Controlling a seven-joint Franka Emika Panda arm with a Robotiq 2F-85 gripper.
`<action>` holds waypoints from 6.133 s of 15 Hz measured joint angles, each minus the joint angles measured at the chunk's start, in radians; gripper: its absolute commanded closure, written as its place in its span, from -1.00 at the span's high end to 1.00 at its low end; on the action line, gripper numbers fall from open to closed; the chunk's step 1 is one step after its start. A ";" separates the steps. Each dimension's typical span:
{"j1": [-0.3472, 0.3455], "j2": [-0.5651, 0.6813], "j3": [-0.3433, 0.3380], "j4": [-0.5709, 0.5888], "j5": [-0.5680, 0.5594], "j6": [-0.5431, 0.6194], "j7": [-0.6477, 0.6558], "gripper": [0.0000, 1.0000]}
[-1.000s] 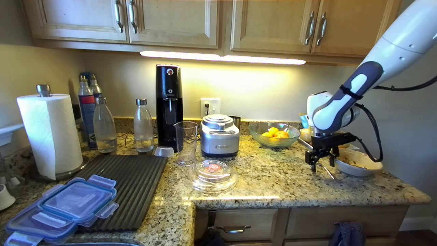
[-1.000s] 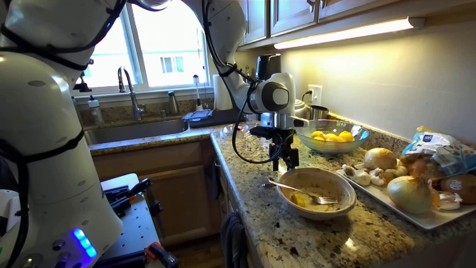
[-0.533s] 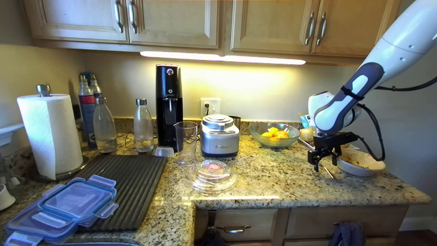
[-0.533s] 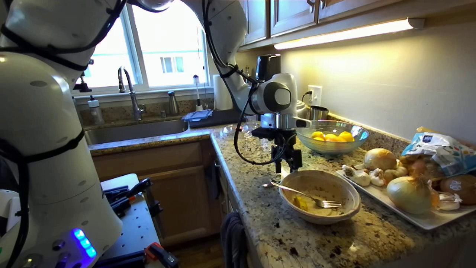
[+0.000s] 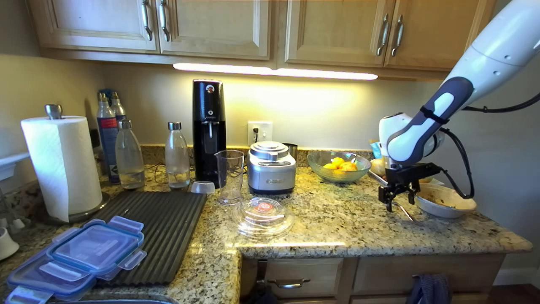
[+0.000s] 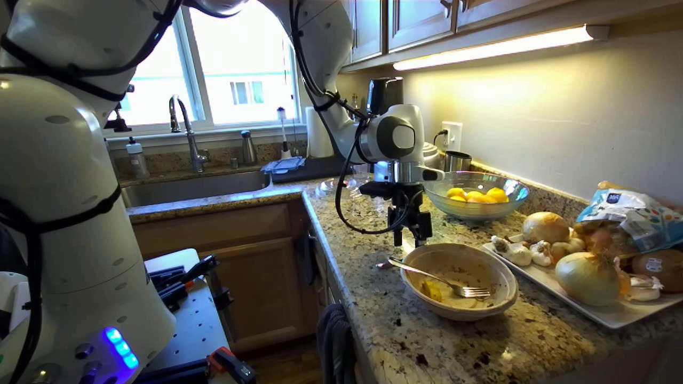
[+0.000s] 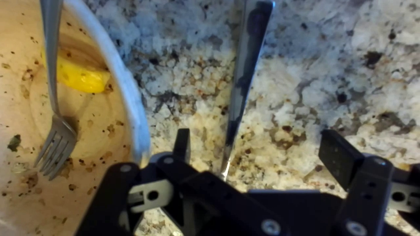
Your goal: Put the bowl on the left inside the bowl on the right then place the forks inside it
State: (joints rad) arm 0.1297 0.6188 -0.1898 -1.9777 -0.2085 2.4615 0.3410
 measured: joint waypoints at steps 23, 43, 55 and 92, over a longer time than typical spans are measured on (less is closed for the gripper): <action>-0.108 0.033 0.078 0.036 0.254 0.035 -0.033 1.00; -0.181 0.044 0.229 0.041 0.410 0.124 -0.220 0.79; -0.181 0.033 0.175 0.042 0.409 0.124 -0.219 -0.85; -0.225 -0.263 -0.015 -0.036 0.238 -0.218 -0.054 -0.86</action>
State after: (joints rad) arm -0.0954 0.3559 -0.2047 -2.0134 0.0295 2.2431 0.2866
